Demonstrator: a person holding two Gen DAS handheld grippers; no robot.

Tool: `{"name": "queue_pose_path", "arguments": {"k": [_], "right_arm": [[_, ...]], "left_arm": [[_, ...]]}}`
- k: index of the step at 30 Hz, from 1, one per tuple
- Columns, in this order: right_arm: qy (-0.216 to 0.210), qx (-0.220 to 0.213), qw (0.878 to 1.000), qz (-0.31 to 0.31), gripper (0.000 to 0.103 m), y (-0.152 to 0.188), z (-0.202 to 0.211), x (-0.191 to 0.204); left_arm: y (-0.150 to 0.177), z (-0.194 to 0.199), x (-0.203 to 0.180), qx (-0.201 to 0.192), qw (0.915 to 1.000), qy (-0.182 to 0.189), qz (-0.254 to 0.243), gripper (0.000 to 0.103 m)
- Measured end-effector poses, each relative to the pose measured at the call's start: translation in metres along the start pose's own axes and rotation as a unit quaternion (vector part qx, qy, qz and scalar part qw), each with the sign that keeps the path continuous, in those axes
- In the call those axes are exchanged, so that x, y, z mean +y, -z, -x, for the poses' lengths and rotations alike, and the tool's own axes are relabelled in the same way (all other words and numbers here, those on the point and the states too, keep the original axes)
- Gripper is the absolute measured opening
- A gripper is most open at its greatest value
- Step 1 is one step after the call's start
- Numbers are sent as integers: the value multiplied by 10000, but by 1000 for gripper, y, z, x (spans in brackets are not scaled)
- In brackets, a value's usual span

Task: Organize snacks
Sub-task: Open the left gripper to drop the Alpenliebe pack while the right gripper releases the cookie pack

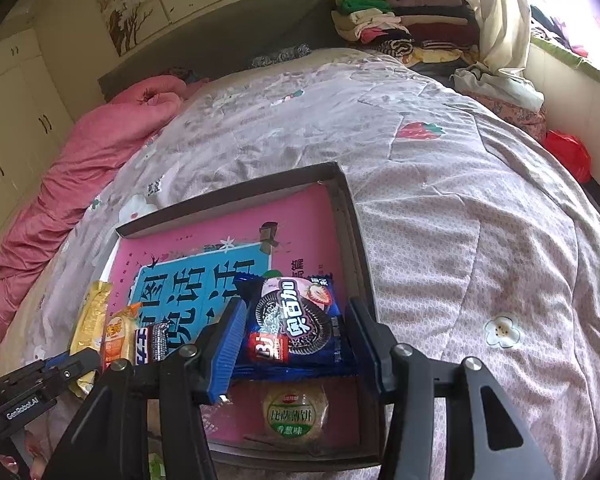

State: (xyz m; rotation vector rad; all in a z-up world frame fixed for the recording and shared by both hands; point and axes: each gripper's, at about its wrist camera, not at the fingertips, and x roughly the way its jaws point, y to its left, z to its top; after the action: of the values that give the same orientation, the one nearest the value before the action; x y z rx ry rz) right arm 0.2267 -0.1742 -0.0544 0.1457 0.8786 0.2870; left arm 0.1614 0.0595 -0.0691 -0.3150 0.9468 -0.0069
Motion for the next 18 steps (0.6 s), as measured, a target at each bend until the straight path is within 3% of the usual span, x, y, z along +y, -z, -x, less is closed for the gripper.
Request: {"name": "queue_pose_path", "arguments": {"k": [11, 15, 18], "right_arm": [[-103, -120, 9999, 65, 53, 2, 13, 3], [-131, -146, 9998, 84, 53, 3, 17, 3], [-131, -196, 9997, 103, 53, 3, 21, 4]], "left_arm": [[-2, -1, 0, 11, 10000, 8, -12, 26], [-2, -1, 0, 10, 10000, 16, 3, 34], [-2, 0, 1, 10, 10000, 31, 12, 35]]}}
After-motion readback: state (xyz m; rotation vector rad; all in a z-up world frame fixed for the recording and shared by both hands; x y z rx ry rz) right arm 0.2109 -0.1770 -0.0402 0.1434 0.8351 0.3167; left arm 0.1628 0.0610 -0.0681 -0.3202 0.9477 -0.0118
